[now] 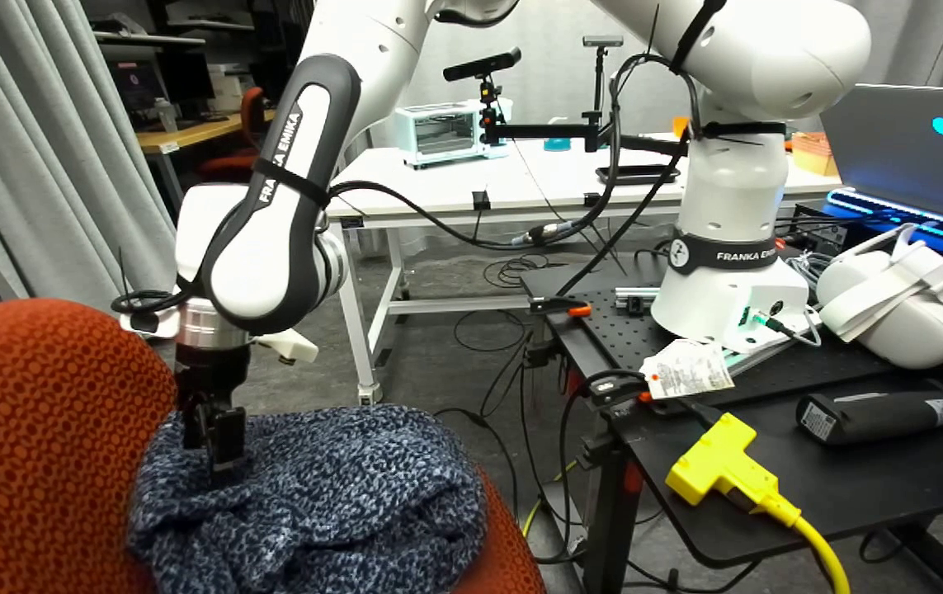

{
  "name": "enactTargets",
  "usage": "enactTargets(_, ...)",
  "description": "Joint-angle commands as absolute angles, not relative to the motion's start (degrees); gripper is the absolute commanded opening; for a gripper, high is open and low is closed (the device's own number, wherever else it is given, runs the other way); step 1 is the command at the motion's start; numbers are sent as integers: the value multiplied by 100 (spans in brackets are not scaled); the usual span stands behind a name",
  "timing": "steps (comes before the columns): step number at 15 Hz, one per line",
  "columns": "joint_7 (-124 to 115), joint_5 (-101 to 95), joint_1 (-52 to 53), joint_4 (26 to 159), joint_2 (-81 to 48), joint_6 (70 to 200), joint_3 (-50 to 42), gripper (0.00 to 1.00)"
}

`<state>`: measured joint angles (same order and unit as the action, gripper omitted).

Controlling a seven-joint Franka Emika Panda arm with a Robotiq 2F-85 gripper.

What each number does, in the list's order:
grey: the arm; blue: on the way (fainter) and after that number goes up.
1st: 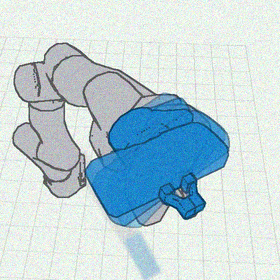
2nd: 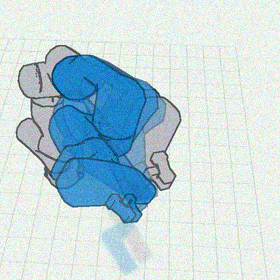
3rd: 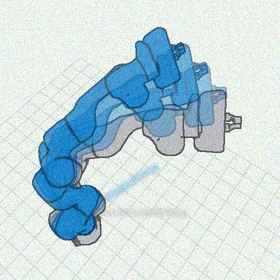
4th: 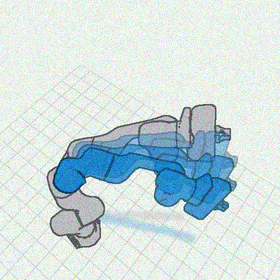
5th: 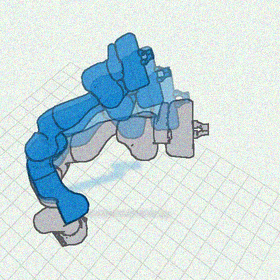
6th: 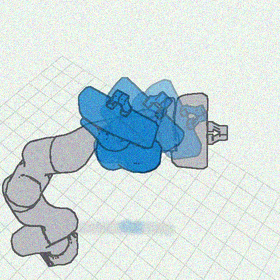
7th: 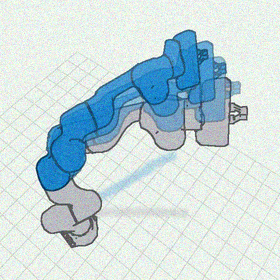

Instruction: Put the blanket on the seat of the chair then move it to the backrest of the chair

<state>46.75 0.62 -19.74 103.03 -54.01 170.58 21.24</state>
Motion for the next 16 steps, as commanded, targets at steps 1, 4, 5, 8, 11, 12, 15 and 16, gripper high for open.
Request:
enactTargets(1, 4611, -246, -1730, 9420, -5877, 16761, 2088, 100)
enactTargets(4, 4637, -257, -1636, 8974, -6143, 16577, 2101, 76)
enactTargets(5, 4653, -251, -1613, 8852, -6216, 16518, 2092, 74)
enactTargets(8, 4679, -231, -1584, 8616, -6312, 16369, 2027, 51)
enactTargets(11, 4658, -225, -1572, 8610, -6209, 16353, 1933, 27)
enactTargets(12, 4620, -222, -1562, 8674, -6128, 16384, 1890, 20)
enactTargets(15, 4330, -148, -1522, 9132, -5679, 16376, 1733, 0)
enactTargets(16, 4176, -132, -1490, 9385, -5450, 16353, 1664, 0)
